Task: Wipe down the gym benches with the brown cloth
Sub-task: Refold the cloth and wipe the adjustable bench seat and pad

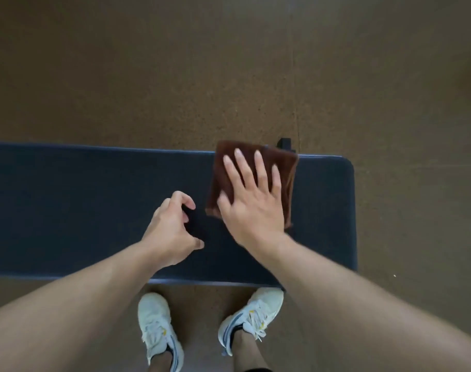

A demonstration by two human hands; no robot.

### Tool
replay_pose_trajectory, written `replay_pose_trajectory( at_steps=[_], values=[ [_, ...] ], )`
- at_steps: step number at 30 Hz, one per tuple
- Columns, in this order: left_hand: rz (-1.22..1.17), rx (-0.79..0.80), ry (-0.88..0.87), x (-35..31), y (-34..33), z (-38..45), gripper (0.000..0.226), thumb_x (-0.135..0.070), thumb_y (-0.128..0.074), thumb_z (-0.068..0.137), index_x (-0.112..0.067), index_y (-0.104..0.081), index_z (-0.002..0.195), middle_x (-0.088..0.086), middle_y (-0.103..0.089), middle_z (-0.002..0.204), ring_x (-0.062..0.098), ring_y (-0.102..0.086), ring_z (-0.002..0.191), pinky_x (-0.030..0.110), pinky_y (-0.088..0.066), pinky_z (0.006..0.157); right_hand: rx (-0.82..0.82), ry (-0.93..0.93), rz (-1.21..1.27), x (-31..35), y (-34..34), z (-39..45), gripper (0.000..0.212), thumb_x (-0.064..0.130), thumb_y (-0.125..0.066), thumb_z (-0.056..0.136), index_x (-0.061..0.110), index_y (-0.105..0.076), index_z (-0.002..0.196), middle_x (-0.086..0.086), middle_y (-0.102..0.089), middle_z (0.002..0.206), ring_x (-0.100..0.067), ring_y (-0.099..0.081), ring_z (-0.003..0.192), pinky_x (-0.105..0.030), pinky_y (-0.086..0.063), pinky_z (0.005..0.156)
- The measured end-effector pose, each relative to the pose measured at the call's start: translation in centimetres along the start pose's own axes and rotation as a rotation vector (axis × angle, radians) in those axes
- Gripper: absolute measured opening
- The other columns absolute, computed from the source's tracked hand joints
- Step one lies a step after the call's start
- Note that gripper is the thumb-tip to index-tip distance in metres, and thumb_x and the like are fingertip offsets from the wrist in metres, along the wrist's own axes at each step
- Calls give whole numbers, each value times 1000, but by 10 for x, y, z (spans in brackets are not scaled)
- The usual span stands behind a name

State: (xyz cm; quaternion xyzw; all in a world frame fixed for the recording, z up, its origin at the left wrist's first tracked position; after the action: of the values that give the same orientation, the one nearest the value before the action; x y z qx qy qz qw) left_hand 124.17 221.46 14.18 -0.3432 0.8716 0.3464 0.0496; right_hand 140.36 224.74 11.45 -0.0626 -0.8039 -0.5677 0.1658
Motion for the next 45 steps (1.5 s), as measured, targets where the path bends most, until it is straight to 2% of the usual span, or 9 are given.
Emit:
replay_pose_trajectory(
  at_steps=[4, 9, 13, 16, 20, 26, 33, 40, 45],
  values=[
    [21, -92, -75, 0, -4, 3, 78, -26, -100, 50, -30, -44, 105, -10, -46, 100, 13, -49, 94, 33, -45, 74, 30, 36, 16, 35, 3, 55, 68, 47, -28, 103, 31, -10, 167, 5, -7, 176, -24, 11, 162, -54, 14, 127],
    [76, -105, -100, 4, -12, 1, 72, -32, -100, 44, -34, -42, 88, -9, -48, 94, 11, -51, 90, 32, -46, 71, 1, 183, 18, 27, -12, -8, 70, 47, -33, 101, 30, -16, 167, 7, -10, 176, -21, 9, 162, -52, 6, 130],
    [118, -100, -110, 3, -11, 1, 72, -42, -97, 48, -34, -39, 91, -12, -46, 94, 9, -47, 91, 27, -40, 68, 17, 240, 39, -5, -16, -69, 71, 37, -56, 86, 33, -44, 156, 12, -36, 166, -19, -16, 161, -53, -13, 129],
    [139, -94, -126, -2, -4, 1, 70, -45, -94, 56, -36, -36, 93, -14, -44, 96, 7, -46, 92, 25, -40, 70, -10, 209, 24, -21, -9, -90, 70, 42, -62, 79, 35, -55, 148, 9, -48, 158, -23, -34, 155, -54, -18, 126],
    [148, -103, -168, -6, -1, -3, 68, -45, -92, 62, -36, -36, 98, -13, -43, 99, 8, -46, 96, 25, -47, 79, -20, -41, -51, -18, -11, -84, 78, 68, -49, 91, 36, -37, 161, -4, -28, 171, -36, -19, 159, -65, -11, 123],
    [151, -103, -206, -3, -2, 2, 69, -42, -92, 63, -33, -36, 101, -12, -45, 104, 9, -45, 99, 29, -47, 87, -27, 42, -82, 19, 3, 18, 74, 69, -26, 101, 38, -11, 166, -3, 1, 177, -27, 19, 161, -56, 8, 129],
    [163, -122, -203, 1, -3, 4, 67, -40, -93, 64, -30, -37, 101, -10, -48, 107, 10, -47, 101, 30, -48, 90, 6, 28, -72, 54, 2, 66, 64, 60, -24, 103, 35, -30, 161, 3, -31, 170, -22, -8, 162, -52, 11, 129],
    [206, -125, -191, 0, -1, 6, 68, -45, -92, 63, -32, -35, 99, -11, -46, 103, 10, -47, 98, 30, -50, 86, -56, 124, -129, 16, -6, 10, 57, 52, -28, 109, 39, -23, 164, 5, -14, 175, -22, -1, 163, -56, -7, 130],
    [211, -120, -180, -3, 4, 5, 66, -46, -91, 65, -32, -34, 95, -10, -44, 99, 11, -46, 94, 29, -49, 80, -114, -46, -102, -14, -33, -119, 70, 52, -51, 90, 39, -39, 158, 9, -15, 175, -24, -24, 158, -59, -25, 120]
  ],
)
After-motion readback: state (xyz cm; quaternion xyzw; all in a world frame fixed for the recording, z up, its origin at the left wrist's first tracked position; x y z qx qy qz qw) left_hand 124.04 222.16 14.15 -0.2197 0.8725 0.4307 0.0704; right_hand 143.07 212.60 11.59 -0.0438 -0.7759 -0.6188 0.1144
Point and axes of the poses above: each hand's wrist, its own z-axis towards the middle knuckle, its own y-axis out of the back of the hand, x = y × z, the point moved 5 cm from there along z, towards the middle knuckle
